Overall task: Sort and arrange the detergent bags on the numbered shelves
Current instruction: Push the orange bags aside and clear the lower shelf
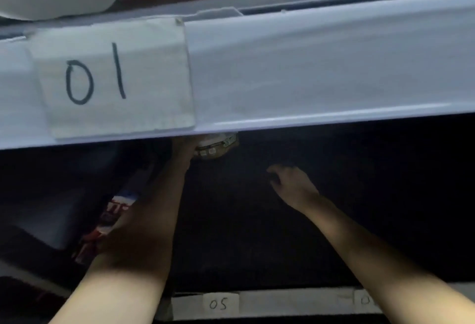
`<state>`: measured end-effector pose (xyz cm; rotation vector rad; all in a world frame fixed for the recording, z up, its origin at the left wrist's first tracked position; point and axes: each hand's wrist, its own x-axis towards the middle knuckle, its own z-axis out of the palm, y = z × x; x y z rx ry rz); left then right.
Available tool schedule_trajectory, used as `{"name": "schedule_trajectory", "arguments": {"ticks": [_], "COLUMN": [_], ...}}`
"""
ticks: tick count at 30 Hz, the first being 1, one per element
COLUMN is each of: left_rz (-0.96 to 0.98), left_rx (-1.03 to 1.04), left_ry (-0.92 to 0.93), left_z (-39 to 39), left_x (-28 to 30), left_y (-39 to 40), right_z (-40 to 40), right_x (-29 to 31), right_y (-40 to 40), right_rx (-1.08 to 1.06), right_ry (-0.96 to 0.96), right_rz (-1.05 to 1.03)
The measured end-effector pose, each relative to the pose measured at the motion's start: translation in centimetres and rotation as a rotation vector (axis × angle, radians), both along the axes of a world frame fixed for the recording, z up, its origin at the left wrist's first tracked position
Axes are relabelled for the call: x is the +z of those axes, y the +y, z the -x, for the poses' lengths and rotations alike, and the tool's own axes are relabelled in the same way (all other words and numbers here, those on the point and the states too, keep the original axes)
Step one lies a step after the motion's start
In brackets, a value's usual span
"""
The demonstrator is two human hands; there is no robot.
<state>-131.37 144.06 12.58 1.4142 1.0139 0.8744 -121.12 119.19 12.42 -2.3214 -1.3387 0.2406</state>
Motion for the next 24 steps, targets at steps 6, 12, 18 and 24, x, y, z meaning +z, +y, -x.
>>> {"name": "schedule_trajectory", "arguments": {"ticks": [6, 12, 18, 24], "left_rz": [0.091, 0.156, 0.263, 0.261], "left_rx": [-0.061, -0.137, -0.193, -0.407], "left_ry": [-0.146, -0.393, -0.452, -0.302], "left_z": [0.0, 3.6, 9.8, 16.8], "left_x": [-1.0, 0.3, 1.5, -1.6], "left_y": [-4.4, -12.9, -25.0, -34.3], "right_z": [0.8, 2.4, 6.7, 12.7], "right_x": [0.2, 1.2, 1.3, -0.8], "right_y": [-1.5, -6.9, -16.6, -26.8], "right_rx": [-0.027, -0.091, -0.19, -0.357], "right_ry": [0.015, -0.031, -0.051, -0.026], "right_rz": [0.051, -0.016, -0.058, -0.118]}}
